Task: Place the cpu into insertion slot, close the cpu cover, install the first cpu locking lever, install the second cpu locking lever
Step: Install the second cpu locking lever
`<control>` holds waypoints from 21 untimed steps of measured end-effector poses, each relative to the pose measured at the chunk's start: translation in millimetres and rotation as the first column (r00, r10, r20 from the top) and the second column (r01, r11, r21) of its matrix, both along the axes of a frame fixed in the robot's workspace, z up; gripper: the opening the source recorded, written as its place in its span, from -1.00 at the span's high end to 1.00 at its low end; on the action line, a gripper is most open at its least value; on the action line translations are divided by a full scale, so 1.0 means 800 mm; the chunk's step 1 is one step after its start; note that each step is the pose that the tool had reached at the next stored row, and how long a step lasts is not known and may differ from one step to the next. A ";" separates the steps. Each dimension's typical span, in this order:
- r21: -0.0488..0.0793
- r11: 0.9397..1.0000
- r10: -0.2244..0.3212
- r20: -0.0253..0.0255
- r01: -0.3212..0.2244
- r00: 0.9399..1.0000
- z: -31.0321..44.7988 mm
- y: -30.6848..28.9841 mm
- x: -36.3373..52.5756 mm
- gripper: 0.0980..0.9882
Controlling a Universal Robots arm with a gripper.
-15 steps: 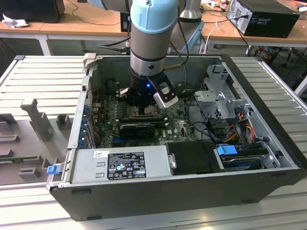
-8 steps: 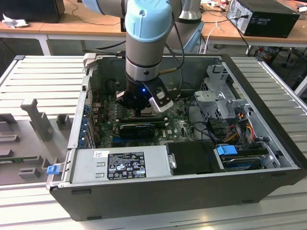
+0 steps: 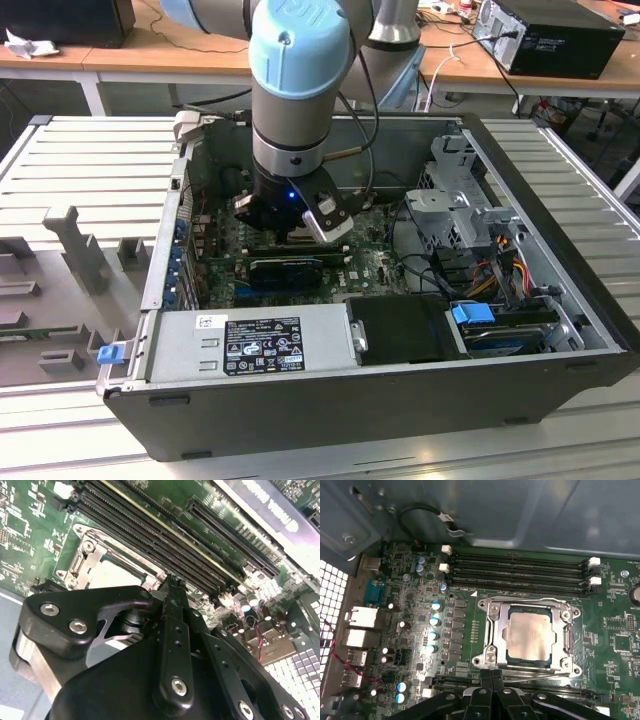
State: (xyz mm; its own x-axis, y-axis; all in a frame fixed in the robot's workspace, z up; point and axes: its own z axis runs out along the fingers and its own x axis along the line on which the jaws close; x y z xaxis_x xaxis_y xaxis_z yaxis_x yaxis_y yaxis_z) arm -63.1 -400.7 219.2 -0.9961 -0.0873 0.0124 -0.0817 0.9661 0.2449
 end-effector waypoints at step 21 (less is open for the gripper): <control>0.084 0.996 -0.007 0.000 0.007 1.000 -0.0307 -0.0054 -0.011 0.98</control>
